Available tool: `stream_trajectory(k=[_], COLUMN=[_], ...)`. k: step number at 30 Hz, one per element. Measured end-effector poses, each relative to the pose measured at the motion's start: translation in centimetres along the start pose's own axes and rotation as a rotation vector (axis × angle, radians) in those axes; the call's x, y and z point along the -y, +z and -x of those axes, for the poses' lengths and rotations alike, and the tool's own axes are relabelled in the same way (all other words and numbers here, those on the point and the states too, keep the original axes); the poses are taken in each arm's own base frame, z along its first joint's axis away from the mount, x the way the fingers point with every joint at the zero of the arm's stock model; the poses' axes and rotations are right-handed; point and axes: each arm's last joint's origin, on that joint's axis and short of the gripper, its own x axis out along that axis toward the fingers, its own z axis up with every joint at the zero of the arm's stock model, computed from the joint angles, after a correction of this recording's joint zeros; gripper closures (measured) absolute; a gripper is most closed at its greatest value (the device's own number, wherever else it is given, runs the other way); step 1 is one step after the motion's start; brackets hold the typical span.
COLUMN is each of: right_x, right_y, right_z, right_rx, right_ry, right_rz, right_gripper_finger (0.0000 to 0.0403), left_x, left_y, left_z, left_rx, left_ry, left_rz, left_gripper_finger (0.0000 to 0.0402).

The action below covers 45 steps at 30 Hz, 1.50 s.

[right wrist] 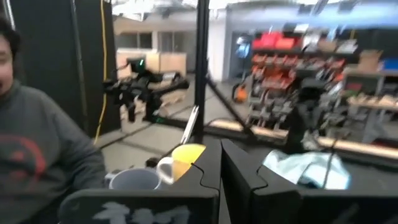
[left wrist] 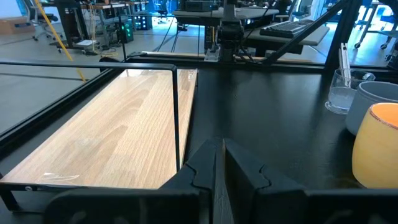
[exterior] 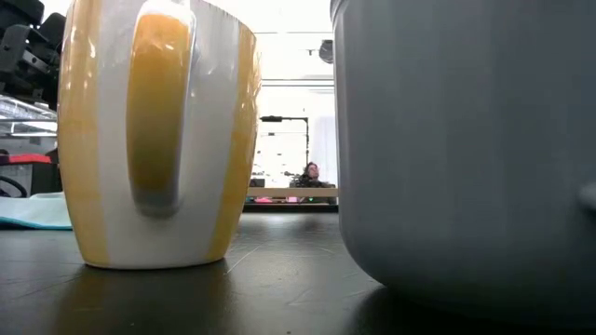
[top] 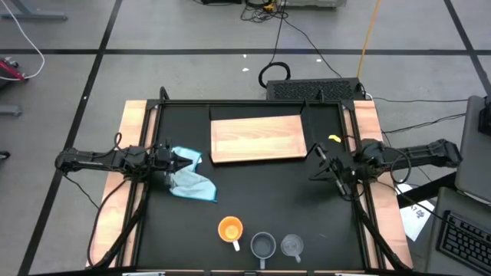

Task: Stack small to large cups/mugs on shelf
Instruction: Put the transparent mug on the shelf

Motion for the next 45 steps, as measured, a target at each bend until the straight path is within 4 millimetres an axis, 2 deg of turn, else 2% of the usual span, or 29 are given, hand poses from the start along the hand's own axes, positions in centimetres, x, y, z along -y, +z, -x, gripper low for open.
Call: stream_trajectory(k=[6,15,23,36,40,45], right_x=[-0.8,-2.3,-4.2,-6.4,-7.2,-8.5], right_y=[1.9,4.0,4.2,2.8,2.5,3.1], right_z=[-2.9,-6.6,-8.6,-10.0,-11.5,-13.7], right_rx=[-0.134,-0.422,-0.555,-0.618,-0.659,-0.730], right_ry=[0.090,0.003,0.023,0.006,-0.002,0.023], right_rz=[-0.002,-0.038,-0.067,-0.127,-0.133,-0.121], right_gripper_finger=[0.0403,0.0403,0.0403,0.0403,0.0403,0.0403], left_x=[0.0,0.0,0.0,0.0,0.0,0.0], left_y=[0.0,0.0,0.0,0.0,0.0,0.0], left_z=[0.0,0.0,0.0,0.0,0.0,0.0], left_rx=[0.000,0.000,0.000,0.000,0.000,0.000], left_ry=[0.000,0.000,0.000,0.000,0.000,0.000], left_rz=[0.000,0.000,0.000,0.000,0.000,0.000], left_gripper_finger=[0.0369,0.0369,0.0369,0.0369,0.0369,0.0369])
